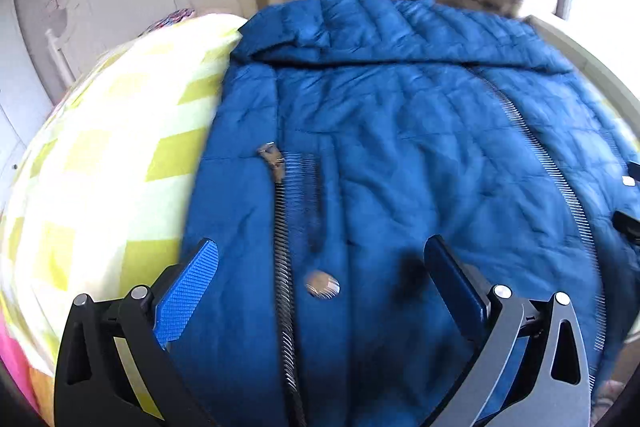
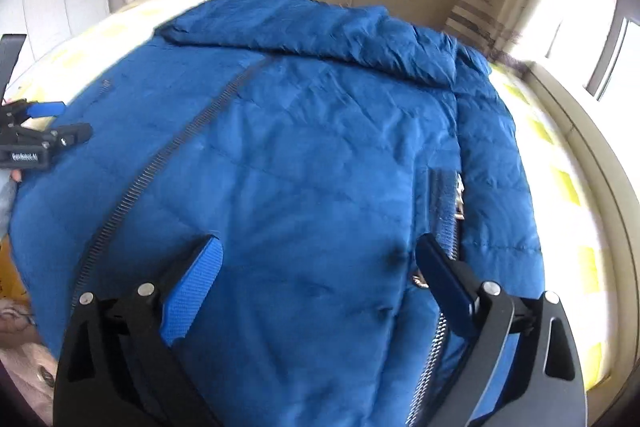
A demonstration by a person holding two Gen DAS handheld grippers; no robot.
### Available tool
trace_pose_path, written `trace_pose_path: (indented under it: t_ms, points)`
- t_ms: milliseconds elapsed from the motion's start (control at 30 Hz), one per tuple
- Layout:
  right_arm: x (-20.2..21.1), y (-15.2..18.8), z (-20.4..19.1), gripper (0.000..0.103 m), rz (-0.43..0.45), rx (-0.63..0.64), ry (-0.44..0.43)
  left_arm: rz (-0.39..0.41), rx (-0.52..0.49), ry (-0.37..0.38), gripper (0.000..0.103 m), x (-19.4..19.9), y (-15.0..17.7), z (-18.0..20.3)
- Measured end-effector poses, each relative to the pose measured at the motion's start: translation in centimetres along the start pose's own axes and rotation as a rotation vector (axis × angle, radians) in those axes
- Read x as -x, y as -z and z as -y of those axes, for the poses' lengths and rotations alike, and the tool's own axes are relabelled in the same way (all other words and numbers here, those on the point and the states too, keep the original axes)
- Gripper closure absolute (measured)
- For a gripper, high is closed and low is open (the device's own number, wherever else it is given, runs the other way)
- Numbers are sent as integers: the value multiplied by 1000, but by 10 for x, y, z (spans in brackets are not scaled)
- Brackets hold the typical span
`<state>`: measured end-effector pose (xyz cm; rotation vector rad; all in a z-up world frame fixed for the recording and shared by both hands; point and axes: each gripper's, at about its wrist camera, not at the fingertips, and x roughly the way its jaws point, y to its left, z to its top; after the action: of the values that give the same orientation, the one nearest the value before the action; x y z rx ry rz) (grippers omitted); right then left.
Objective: Fold large clothes
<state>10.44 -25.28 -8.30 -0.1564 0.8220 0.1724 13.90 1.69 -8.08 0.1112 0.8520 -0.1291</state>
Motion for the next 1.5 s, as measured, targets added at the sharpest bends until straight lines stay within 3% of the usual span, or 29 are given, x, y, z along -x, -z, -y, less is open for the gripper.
trace_pose_path:
  t_ms: [100, 167, 200, 300, 367, 500, 600, 667, 833, 933, 1000, 1067, 1200, 1300, 1500]
  points:
    - [17, 3, -26, 6, 70, 68, -98, 48, -58, 61, 4, 21, 19, 24]
    - [0, 12, -43, 5, 6, 134, -70, 33, -152, 12, 4, 13, 31, 45]
    - [-5, 15, -43, 2, 8, 123, -63, 63, -167, -12, 4, 11, 35, 49]
    - [-7, 16, -32, 3, -6, 60, -107, 46, -139, 20, 4, 9, 33, 44]
    - [0, 15, -30, 3, -11, 80, -81, 27, -134, 27, 4, 11, 29, 40]
    - [30, 22, -3, 3, 56, 2, -10, 77, -74, -9, 4, 30, 38, 15]
    - [18, 41, 23, 3, -15, -39, 27, 37, -38, 3, 4, 20, 52, -3]
    - [15, 56, 34, 2, 32, -105, -31, 56, -6, 38, 4, 22, 59, -11]
    - [23, 53, 32, 3, 15, -104, -9, 60, -4, 10, 4, 35, 57, -9]
    - [38, 57, 45, 3, 50, -123, 47, 83, -6, 14, 4, 42, 63, -14]
    - [29, 67, 50, 2, 6, -128, 25, 53, -11, 21, 4, 31, 70, -15]
    - [30, 74, 50, 2, 50, -131, 15, 75, 8, 39, 4, 32, 74, -19]
    - [42, 73, 53, 4, 42, -131, 30, 46, -16, 41, 4, 34, 71, -19]
    - [62, 87, 71, 5, 84, -190, 69, 36, 4, 60, 4, 39, 74, -27]
    - [64, 120, 93, 5, 94, -295, 50, 47, 56, 66, 4, 46, 87, -42]
